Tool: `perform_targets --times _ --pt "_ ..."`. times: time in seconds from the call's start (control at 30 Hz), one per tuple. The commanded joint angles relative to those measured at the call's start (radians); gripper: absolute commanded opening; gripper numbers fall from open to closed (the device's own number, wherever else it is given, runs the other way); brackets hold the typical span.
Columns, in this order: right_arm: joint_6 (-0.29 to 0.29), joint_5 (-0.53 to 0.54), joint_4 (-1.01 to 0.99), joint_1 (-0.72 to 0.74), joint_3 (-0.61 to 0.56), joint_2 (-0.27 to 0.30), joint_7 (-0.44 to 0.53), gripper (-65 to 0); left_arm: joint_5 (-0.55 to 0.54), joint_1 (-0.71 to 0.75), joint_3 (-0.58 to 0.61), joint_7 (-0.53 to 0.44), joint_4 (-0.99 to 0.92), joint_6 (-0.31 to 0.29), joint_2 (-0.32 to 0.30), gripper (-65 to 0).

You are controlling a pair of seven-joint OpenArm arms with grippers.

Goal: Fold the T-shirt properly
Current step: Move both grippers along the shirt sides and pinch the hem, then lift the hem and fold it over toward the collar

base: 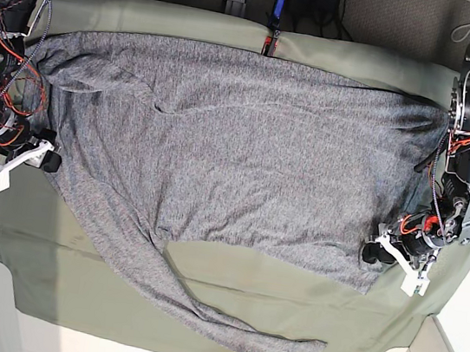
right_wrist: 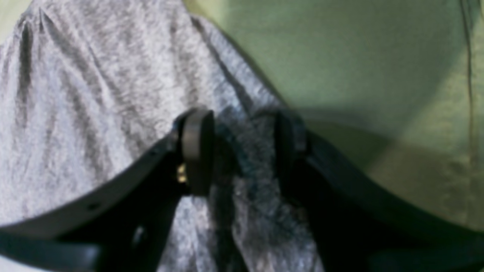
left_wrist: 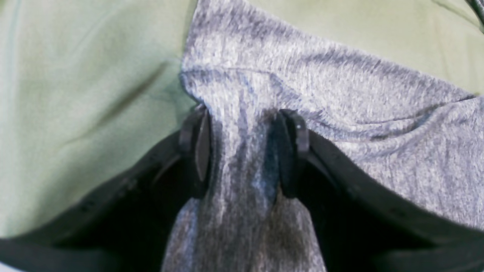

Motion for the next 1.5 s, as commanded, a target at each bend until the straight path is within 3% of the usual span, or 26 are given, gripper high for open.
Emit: perform_targets --times 0.0,0.5,0.63,0.83,0.93,1.1,1.23,1.33,1.43,1.47 --pt "0.003 -0.001 0.013 0.025 0.003 0.011 0.020 -38.3 -0.016 -0.030 -0.003 -0.018 0.011 -0.022 -0.014 -38.5" --pt "0.002 -0.045 0.010 0.075 0.003 0.011 0.069 -38.2 -0.016 -0.030 -0.003 0.006 0.011 -0.021 -0.015 -38.4" --pt "0.002 -0.048 -0.029 0.077 0.003 0.011 0.076 -34.4 -0.016 -0.030 -0.003 0.008 0.011 -0.021 -0.014 -38.4" --pt "0.010 -0.044 -0.104 0.075 0.003 0.009 0.082 -34.1 -0.017 -0.030 -0.003 0.005 0.011 -0.021 -0.014 -38.4" --pt "0.047 -0.044 -0.111 0.074 0.003 -0.010 0.082 -34.2 -0.017 -0.030 -0.003 0.005 0.011 -0.021 -0.014 -38.5" --pt "0.047 -0.028 -0.110 0.074 0.003 -0.061 0.082 -34.2 -0.017 -0.030 -0.003 0.004 0.012 -0.061 -0.015 -44.2" --pt "0.048 -0.029 -0.108 0.074 0.003 -0.084 0.082 -34.8 -0.021 -0.033 -0.003 -0.016 0.017 -0.086 -0.015 -45.1" --pt "0.048 -0.032 -0.108 0.074 0.003 -0.079 0.082 -46.7 -0.021 -0.033 -0.003 -0.048 0.026 -0.086 -0.018 -48.9" --pt "0.048 -0.063 -0.106 0.074 0.003 -0.076 0.090 -65.0 -0.013 -0.033 -0.003 -0.101 0.026 -0.086 -0.021 -61.4" --pt "0.048 -0.068 -0.106 0.074 0.003 -0.074 0.097 -65.0 0.000 -0.033 -0.003 -0.116 0.026 -0.086 -0.020 -65.0"
